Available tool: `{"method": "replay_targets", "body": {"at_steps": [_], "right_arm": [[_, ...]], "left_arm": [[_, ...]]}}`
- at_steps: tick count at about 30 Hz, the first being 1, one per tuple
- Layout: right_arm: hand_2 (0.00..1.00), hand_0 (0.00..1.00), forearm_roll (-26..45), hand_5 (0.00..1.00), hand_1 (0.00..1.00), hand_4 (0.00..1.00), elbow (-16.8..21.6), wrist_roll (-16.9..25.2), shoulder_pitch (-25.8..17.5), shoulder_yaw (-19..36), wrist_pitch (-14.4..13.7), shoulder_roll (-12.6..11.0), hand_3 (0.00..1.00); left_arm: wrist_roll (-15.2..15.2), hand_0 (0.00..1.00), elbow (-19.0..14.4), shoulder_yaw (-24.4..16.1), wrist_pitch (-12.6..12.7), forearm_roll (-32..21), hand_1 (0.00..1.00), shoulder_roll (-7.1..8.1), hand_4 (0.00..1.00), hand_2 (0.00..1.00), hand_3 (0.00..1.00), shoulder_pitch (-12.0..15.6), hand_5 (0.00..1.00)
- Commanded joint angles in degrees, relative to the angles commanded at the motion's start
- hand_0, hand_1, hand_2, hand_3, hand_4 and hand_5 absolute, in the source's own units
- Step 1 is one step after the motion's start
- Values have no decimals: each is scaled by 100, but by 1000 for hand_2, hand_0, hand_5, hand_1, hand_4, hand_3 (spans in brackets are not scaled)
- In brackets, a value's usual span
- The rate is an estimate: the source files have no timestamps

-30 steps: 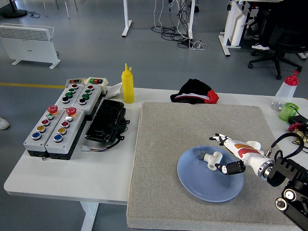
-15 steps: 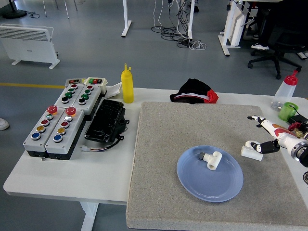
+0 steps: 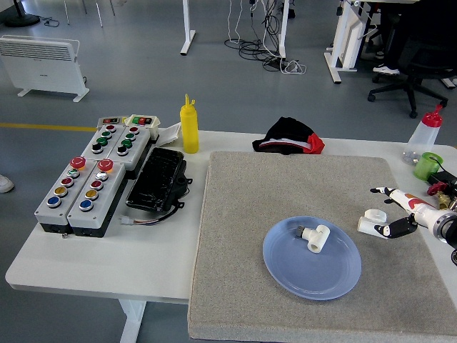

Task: Pick pipe place plate twice

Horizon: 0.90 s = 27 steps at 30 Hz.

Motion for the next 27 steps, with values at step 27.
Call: {"method": "replay_targets", "body": {"at_steps": [27], "right_arm": [[755, 766, -205, 285, 740, 701, -822, 362, 132, -710, -441, 321, 756]], "left_arm": [[-63, 580, 5, 36, 33, -85, 564, 0, 441, 564, 537, 3, 998]]}}
